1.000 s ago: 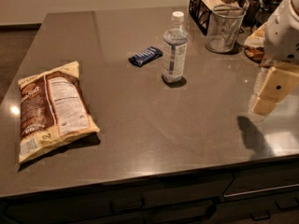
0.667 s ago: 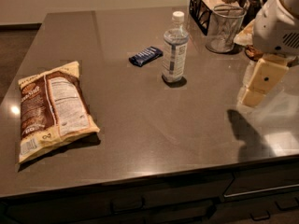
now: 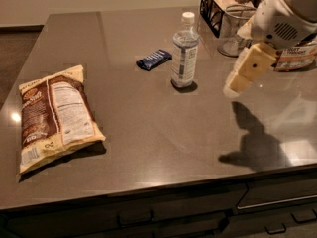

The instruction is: Move blue plastic bottle near brown chip bag

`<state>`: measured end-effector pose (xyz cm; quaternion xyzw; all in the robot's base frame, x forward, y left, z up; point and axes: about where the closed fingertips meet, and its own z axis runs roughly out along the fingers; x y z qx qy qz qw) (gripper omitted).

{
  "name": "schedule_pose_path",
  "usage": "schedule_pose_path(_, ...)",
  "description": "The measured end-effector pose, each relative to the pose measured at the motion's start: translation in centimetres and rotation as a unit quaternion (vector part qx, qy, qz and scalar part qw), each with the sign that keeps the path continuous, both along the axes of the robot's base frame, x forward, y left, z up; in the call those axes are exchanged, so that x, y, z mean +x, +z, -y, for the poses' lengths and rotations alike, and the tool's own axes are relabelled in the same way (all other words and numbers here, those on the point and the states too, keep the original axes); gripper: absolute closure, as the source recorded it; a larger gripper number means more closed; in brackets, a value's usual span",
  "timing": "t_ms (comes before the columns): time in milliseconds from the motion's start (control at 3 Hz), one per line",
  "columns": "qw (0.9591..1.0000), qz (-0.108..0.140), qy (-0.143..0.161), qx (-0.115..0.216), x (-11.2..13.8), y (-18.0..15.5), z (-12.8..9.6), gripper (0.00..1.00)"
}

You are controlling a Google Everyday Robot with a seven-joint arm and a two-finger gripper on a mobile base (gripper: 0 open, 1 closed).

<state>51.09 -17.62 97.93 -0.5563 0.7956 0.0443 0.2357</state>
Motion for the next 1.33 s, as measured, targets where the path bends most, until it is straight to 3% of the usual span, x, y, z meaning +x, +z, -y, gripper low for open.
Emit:
schedule_pose_path(333,0.9973,0.021,-0.063,0.032,3.1,-0.5,-0.8,0.0)
schedule_pose_path(667,0.9893,0.036,-0.116,0.081,5.9,-1.2,-1.8,0.0)
schedule_pose_path(1000,0.9692,0.052,-0.171,0.169,9.4,-0.7,-3.3,0.0)
schedule_pose_path(1333,0.9542,0.075,-0.184,0.224,11.4,0.2,-4.5,0.0)
